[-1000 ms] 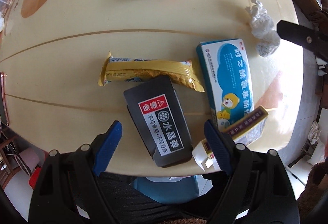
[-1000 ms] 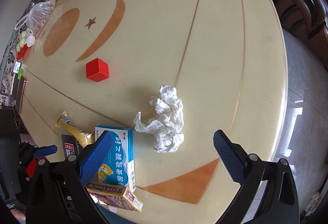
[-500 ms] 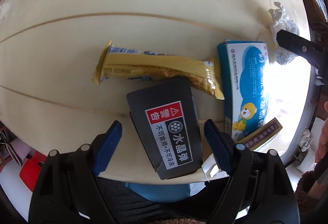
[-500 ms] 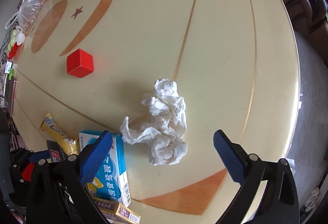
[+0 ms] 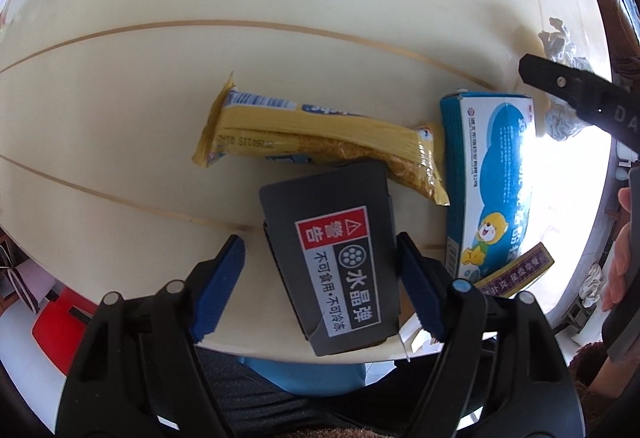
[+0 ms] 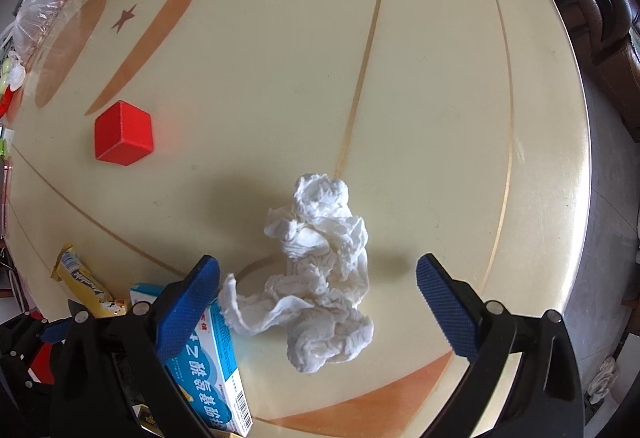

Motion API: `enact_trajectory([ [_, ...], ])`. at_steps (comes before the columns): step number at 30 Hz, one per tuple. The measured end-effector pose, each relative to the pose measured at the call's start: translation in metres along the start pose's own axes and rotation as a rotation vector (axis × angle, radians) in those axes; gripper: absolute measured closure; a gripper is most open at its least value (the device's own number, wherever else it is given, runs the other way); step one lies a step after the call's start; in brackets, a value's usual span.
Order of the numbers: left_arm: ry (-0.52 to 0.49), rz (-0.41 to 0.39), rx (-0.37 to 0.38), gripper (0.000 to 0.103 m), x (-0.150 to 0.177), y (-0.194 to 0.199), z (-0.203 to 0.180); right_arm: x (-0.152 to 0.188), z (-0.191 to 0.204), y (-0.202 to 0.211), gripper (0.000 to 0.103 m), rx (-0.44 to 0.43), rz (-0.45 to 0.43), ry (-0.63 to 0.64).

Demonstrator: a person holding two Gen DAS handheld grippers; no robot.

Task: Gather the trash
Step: 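Grasp the black warning-label box with the left tool while the right tool grasps the white tissue, then lift the black box and the tissue off the table with both tools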

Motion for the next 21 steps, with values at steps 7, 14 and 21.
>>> enact_trajectory([
  [7, -0.011, 0.002, 0.002, 0.042, -0.006, 0.002, 0.013, -0.001, 0.005, -0.003, 0.012, 0.049, -0.008, 0.053],
  [14, -0.014, 0.0, 0.01, 0.045, -0.008, 0.003, 0.022, 0.0, 0.012, 0.01, 0.062, 0.05, -0.022, 0.058],
  [21, -0.016, -0.008, 0.014, 0.045, -0.007, 0.01, 0.028, 0.001, 0.009, 0.019, 0.081, 0.03, -0.031, 0.003],
])
Point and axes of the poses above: each gripper's, at about its wrist camera, not at the fingertips, and y roughly against the way its jaws point, z to its left, x to its underside, the point moved 8 cm from there along -y, roughly the way its jaws point, and after that the axes turned 14 degrees about -z, right-handed, at the moved point
